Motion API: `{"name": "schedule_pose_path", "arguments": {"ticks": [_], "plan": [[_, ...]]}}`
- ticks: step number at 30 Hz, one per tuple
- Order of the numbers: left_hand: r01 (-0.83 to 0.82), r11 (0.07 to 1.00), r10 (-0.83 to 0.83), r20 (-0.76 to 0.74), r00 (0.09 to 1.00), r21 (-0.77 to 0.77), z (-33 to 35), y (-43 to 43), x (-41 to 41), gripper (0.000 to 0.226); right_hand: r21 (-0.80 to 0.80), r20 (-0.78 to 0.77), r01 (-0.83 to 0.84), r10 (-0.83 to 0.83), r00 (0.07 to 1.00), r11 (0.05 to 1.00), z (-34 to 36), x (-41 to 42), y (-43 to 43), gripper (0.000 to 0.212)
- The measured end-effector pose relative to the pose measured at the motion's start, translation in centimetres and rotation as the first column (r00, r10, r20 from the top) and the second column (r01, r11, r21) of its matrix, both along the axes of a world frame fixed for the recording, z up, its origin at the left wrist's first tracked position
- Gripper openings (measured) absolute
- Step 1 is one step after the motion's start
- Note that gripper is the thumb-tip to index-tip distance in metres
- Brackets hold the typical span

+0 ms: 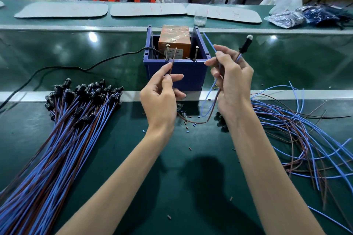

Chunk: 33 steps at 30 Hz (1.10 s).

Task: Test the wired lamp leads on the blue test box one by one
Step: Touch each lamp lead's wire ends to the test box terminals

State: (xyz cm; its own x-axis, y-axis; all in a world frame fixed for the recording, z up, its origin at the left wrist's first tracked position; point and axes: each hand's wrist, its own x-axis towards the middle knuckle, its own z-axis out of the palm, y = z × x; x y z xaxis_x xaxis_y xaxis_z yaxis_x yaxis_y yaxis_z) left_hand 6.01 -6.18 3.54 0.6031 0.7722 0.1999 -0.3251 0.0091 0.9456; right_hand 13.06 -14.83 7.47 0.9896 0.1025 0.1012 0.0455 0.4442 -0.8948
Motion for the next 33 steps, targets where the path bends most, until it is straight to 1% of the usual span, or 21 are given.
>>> {"name": "schedule_pose_path", "arguments": {"ticks": [3, 5, 8, 10, 13, 16, 19, 23, 26, 28, 33], "plan": [[0.000, 0.999, 0.000, -0.001, 1.000, 0.037, -0.1, 0.1, 0.0, 0.032, -0.020, 0.000, 0.037, -0.037, 0.999, 0.999, 0.0, 0.2, -0.1, 0.021], [-0.021, 0.998, 0.022, -0.008, 1.000, 0.064, -0.2, 0.4, 0.0, 0.029, 0.003, -0.005, 0.069, -0.069, 0.998, 0.998, -0.2, 0.4, -0.1, 0.021], [-0.083, 0.991, 0.087, -0.030, 0.996, 0.108, -0.3, 1.3, 0.2, 0.023, 0.041, -0.042, 0.109, -0.107, 0.993, 0.993, -0.5, 0.7, -0.2, 0.020], [-0.133, 0.984, 0.139, -0.043, 0.989, 0.117, -0.5, 2.1, 0.4, 0.020, 0.035, -0.057, 0.129, -0.126, 0.990, 0.991, -0.9, 1.1, -0.3, 0.020], [-0.166, 0.978, 0.175, -0.065, 0.982, 0.129, -0.6, 3.3, 0.7, 0.015, -0.025, -0.073, 0.168, -0.170, 0.983, 0.985, -1.4, 1.7, -0.6, 0.019], [-0.151, 0.976, 0.168, -0.102, 0.981, 0.157, -0.8, 4.1, 0.9, 0.013, -0.105, -0.081, 0.184, -0.193, 0.978, 0.977, -2.0, 2.2, -0.7, 0.020], [-0.125, 0.975, 0.152, -0.138, 0.979, 0.185, -1.0, 4.4, 1.0, 0.016, -0.142, -0.063, 0.171, -0.181, 0.981, 0.975, -2.4, 2.2, -0.7, 0.018], [-0.095, 0.971, 0.130, -0.155, 0.979, 0.217, -1.1, 4.2, 1.0, 0.017, -0.055, -0.006, 0.102, -0.103, 0.995, 0.993, -2.2, 2.1, -0.5, 0.015], [-0.083, 0.968, 0.122, -0.157, 0.980, 0.237, -1.1, 4.1, 0.9, 0.020, -0.032, 0.037, 0.024, -0.022, 0.999, 0.999, -2.0, 1.9, -0.5, 0.016], [-0.081, 0.968, 0.120, -0.156, 0.980, 0.236, -1.1, 4.1, 0.9, 0.021, -0.053, 0.048, 0.008, -0.005, 0.999, 0.999, -1.9, 1.9, -0.5, 0.017], [-0.082, 0.971, 0.117, -0.148, 0.982, 0.224, -1.0, 4.4, 1.0, 0.018, -0.180, 0.039, 0.088, -0.082, 0.996, 0.980, -2.1, 2.1, -0.6, 0.018]]}}
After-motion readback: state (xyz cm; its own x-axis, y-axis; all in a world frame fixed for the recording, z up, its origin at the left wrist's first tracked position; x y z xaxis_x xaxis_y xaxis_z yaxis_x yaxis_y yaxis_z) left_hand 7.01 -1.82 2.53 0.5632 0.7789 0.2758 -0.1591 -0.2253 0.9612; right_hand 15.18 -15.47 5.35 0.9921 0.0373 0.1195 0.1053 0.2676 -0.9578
